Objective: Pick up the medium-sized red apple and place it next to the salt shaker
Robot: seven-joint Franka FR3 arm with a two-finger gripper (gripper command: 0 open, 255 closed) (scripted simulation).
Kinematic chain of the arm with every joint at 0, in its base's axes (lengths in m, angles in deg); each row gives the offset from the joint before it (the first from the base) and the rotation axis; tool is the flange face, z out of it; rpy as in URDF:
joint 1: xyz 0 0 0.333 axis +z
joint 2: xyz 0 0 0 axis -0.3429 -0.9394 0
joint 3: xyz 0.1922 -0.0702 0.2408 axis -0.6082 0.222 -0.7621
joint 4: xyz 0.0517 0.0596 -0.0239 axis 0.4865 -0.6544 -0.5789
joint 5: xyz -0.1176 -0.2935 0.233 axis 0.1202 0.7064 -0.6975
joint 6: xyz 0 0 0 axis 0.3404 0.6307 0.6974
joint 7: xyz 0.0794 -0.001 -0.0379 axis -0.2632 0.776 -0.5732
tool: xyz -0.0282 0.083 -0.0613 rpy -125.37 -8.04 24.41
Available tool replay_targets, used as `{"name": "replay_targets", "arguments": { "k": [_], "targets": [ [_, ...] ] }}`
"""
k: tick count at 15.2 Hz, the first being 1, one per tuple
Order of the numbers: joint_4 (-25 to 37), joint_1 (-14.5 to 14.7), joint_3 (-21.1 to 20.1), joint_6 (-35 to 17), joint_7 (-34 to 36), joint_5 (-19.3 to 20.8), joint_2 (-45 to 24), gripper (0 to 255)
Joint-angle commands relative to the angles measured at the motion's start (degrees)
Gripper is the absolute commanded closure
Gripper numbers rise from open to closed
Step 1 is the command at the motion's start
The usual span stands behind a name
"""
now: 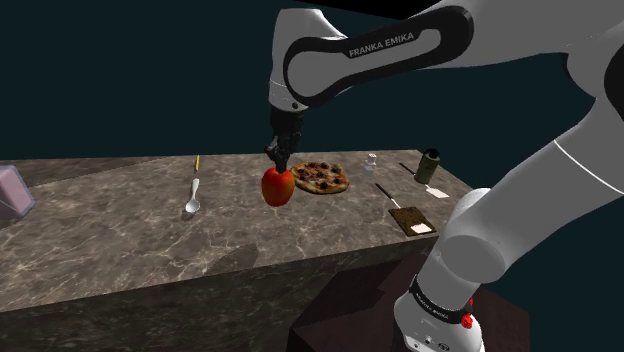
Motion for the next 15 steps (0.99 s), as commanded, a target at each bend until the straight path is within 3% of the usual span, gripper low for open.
{"name": "replay_targets", "arguments": {
  "k": [1, 15],
  "targets": [
    [1.3, 0.0, 0.1, 1.6, -0.1, 0.0, 0.4, 255],
    [11.1, -0.2, 0.9, 12.6, -0.5, 0.1, 1.5, 255]
  ]
}}
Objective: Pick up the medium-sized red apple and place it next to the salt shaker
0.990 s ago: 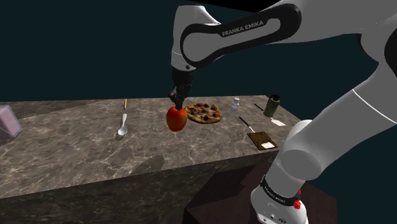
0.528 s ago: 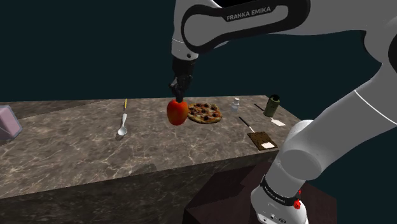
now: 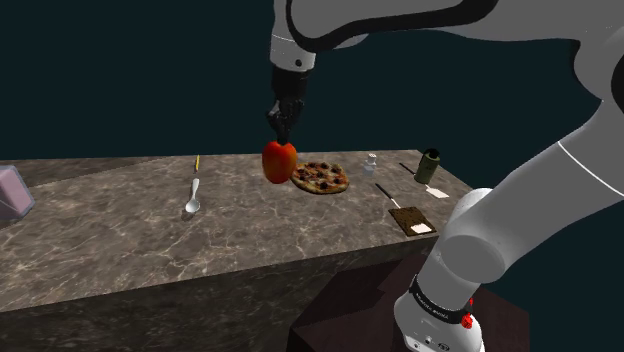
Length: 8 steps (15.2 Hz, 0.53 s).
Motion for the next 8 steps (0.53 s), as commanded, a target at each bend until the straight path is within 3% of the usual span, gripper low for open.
{"name": "replay_targets", "arguments": {
  "k": [1, 5, 8],
  "targets": [
    [1.5, -0.1, 0.2, 1.6, -0.1, 0.1, 0.0, 255],
    [4.5, -0.2, 0.3, 4.4, -0.2, 0.2, -0.2, 255],
    [1.5, -1.2, 3.4, 4.6, -4.4, 0.5, 3.1, 255]
  ]
}}
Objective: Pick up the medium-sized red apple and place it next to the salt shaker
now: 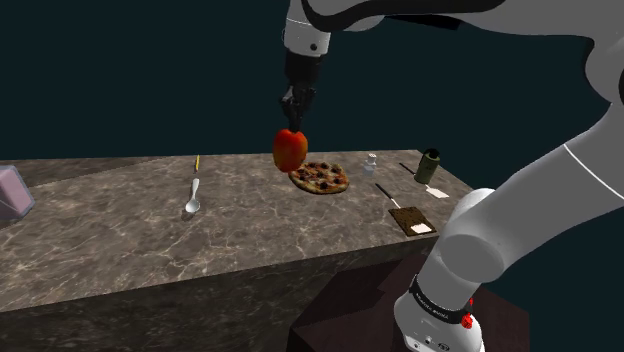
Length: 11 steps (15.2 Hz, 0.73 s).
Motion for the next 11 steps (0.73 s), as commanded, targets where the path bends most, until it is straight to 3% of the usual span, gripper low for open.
{"name": "replay_targets", "arguments": {
  "k": [1, 11],
  "targets": [
    [-1.3, -0.7, 1.9, 0.5, -2.6, 0.3, 1.8, 255],
    [-6.8, -5.1, 12.9, 1.4, -16.3, 4.3, 8.3, 255]
  ]
}}
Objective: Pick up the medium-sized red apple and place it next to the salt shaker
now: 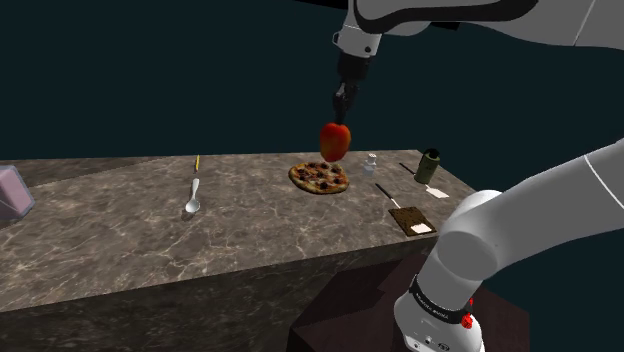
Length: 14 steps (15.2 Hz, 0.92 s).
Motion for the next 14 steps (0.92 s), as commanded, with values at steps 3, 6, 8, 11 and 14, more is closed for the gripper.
{"name": "replay_targets", "arguments": {
  "k": [3, 6, 8, 11, 14],
  "targets": [
    [-1.1, -1.9, 4.4, -0.1, -5.5, 2.0, 1.1, 255],
    [-0.9, -3.3, 7.9, 0.0, -9.6, 3.6, 1.3, 255],
    [-0.5, -4.2, 10.2, 0.0, -12.4, 4.7, 1.1, 255],
    [0.6, -5.5, 13.7, -0.1, -16.7, 6.1, 0.2, 255],
    [2.3, -6.6, 17.3, -0.2, -21.0, 7.2, -1.2, 255]
  ]
}}
